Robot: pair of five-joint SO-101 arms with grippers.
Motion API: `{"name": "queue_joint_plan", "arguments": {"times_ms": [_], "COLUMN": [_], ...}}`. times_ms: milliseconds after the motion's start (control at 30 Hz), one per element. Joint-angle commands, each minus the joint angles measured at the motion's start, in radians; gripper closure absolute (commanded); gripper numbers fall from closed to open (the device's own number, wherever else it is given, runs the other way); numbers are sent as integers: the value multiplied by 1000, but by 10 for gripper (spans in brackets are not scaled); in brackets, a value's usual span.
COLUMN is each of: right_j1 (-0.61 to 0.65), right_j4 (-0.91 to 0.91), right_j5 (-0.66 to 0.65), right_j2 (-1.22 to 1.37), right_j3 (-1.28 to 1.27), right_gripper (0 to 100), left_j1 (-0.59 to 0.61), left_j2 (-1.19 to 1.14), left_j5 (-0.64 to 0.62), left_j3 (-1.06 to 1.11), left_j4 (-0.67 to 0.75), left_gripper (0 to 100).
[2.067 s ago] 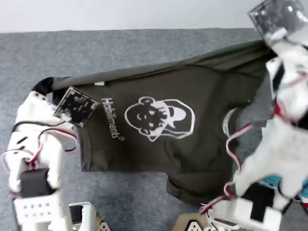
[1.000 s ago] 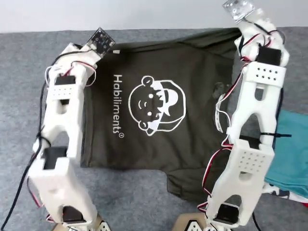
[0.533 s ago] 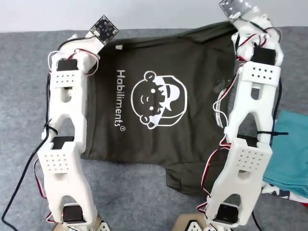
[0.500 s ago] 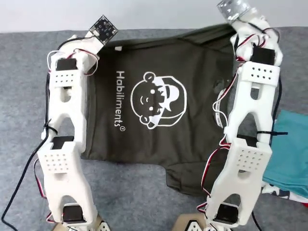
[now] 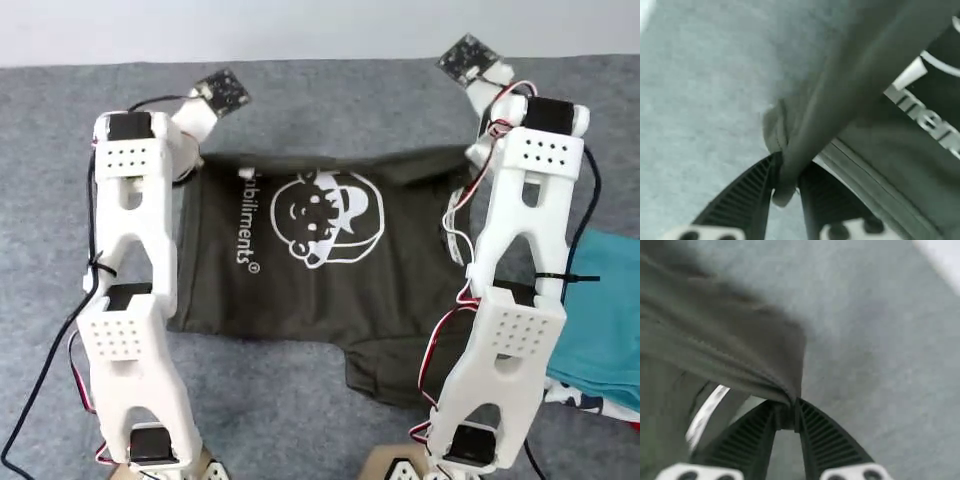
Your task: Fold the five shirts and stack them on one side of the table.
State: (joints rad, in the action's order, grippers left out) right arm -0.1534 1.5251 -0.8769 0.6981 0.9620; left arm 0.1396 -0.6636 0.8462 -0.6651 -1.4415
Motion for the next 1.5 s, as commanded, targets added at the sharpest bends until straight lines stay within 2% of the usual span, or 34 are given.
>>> {"name": "queue_joint_plan", "arguments": {"times_ms": [0,133,267,500,733,1000,1267,1467], "right_j1": [8,22,27,64,68,65,64,64], "right_j4": [137,266,275,272,269,271,269,271], "right_j5": [-44,-66,-63,-58,-11,-17,-38,-66], "right_j2": [-128,-145,-193,-464,-687,-938,-1142,-1267], "right_j3": [15,14,-32,-442,-775,-1103,-1366,-1490], "right_gripper": [987,987,987,987,987,987,987,987], "left_j1": [11,9,9,9,9,9,5,9], "left_j2": [17,15,17,15,18,35,247,325], "left_j5": [40,92,120,183,236,307,417,431], "left_j3": [-42,-41,-41,-36,15,156,449,553], "left_j4": [-103,-183,-235,-311,-313,-315,-315,-313], "left_gripper": [994,994,994,994,994,994,994,994]}}
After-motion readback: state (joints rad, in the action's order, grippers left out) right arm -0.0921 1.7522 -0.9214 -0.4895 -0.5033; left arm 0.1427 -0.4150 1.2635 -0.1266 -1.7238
